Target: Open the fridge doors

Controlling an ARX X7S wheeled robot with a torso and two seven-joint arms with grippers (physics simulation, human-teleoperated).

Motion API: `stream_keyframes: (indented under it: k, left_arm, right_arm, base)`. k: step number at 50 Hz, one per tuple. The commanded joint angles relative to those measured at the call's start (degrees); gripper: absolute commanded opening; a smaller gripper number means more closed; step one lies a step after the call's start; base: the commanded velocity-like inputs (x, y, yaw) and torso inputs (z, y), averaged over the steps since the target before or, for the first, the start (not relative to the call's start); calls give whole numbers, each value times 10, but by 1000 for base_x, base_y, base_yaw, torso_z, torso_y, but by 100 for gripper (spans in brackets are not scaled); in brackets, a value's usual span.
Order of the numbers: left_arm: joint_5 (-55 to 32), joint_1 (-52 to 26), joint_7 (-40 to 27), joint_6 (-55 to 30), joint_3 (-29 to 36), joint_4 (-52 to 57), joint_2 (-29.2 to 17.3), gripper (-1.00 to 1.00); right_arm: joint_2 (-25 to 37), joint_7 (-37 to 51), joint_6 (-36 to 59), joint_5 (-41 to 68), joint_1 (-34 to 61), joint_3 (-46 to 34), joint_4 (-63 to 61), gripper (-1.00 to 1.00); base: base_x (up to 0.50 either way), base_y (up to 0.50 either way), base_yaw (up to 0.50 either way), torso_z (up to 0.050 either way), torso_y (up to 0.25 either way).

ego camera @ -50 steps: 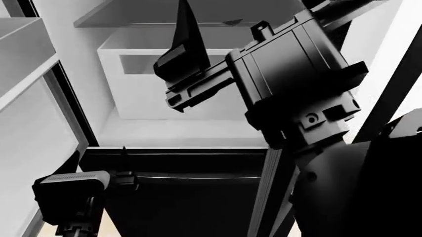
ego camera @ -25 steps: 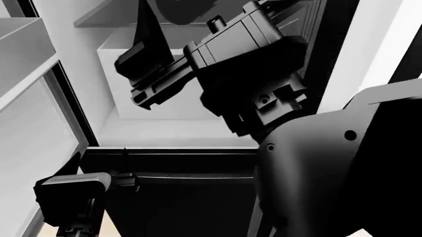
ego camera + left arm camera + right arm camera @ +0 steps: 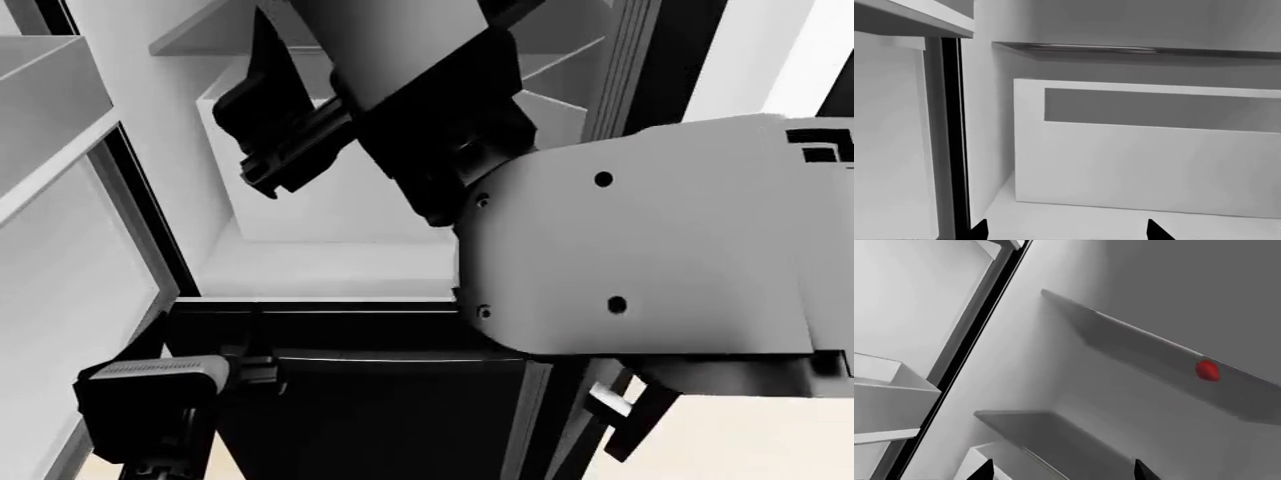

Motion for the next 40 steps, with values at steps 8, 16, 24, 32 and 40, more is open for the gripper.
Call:
stream_keyframes:
  k: [8,16,24,32,40]
  left_arm:
    - [-2,2,16,-21,-15,8,13,100]
    - [0,4,18,-16,-16,5,14,100]
    - [-3,4,15,-17,-19,9,12,100]
    - [-2,4,15,-18,-19,8,14,100]
    - [-2,11,11,-16,-20,19,9,100]
  right_arm:
    - [-8,-71,-56,-1,-62,39,70,100]
    - [43,3,-80,-20,-94,45,5,100]
    - [111,118,-95,-48,-117,54,-109,100]
    - [187,213,-109,-84,-147,58,-214,100]
    - [300,284,-112,-101,-155,70,-318,100]
  base:
    - [0,0,0,0,0]
    - [0,0,0,0,0]
    - [0,0,0,0,0]
    - [0,0,0,0,0]
    - [0,0,0,0,0]
